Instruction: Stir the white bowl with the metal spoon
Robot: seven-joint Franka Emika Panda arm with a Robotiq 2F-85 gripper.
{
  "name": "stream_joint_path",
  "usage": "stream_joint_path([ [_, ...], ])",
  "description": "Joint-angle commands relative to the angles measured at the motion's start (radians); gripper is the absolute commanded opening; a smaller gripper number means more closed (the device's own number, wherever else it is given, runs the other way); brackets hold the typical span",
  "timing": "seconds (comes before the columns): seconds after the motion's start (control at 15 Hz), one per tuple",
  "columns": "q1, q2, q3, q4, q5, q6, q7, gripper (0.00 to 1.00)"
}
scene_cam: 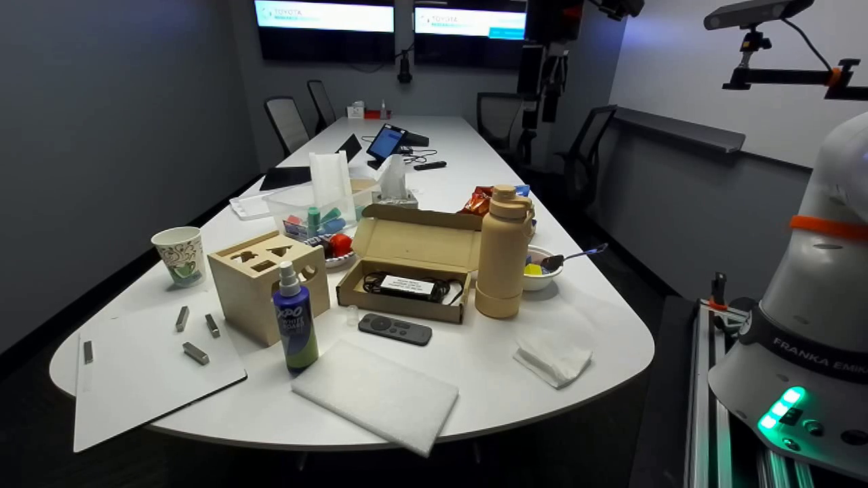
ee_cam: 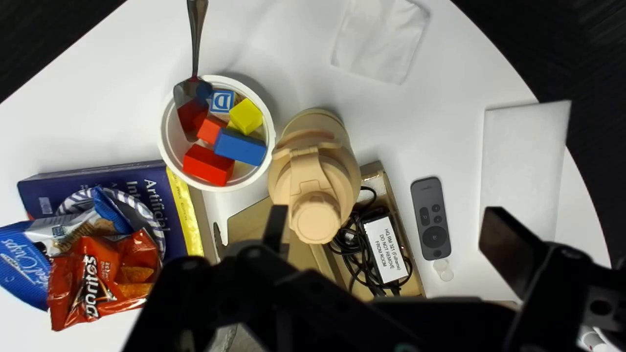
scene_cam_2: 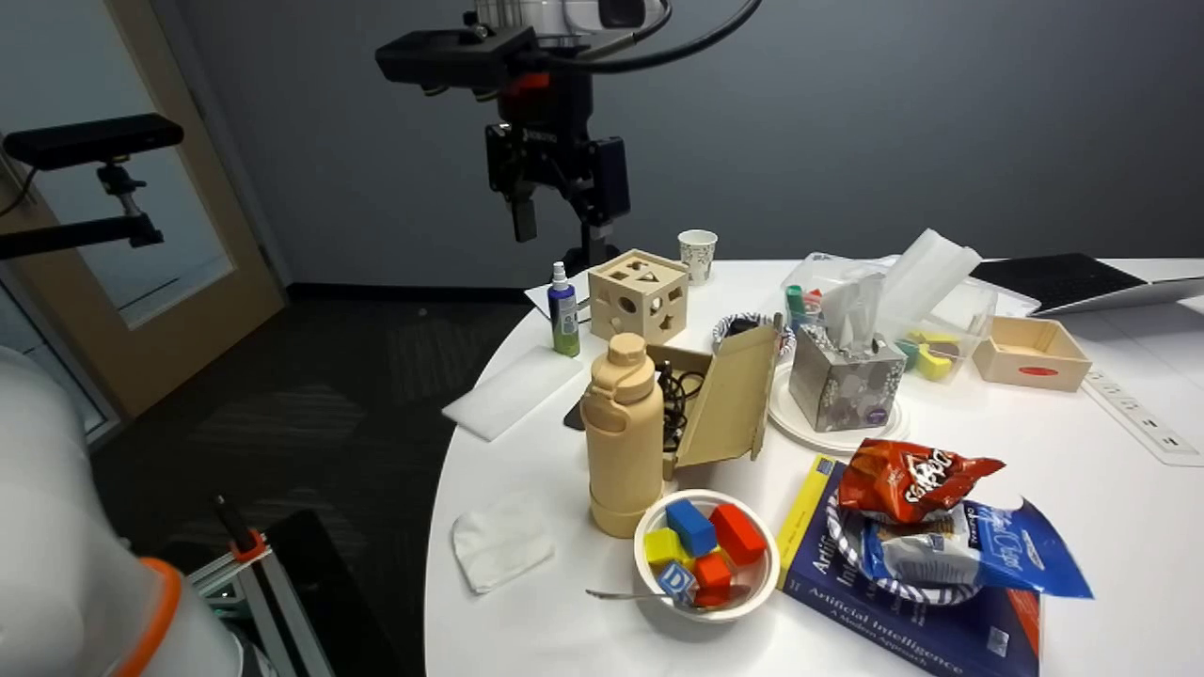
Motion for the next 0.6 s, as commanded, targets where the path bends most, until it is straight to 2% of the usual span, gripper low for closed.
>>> stream_joint_path([
  [0.0, -0.001, 0.012, -0.012, 0.008, 0.014, -0.004, -0.005, 1.0],
  [0.2, -0.051, 0.023, -0.059, 0.004, 0.026, 0.024, 0.044, 1.0],
  [0.53, -0.145, 0.036, -0.18, -0.073, 0.106, 0.073, 0.062, 1.0],
])
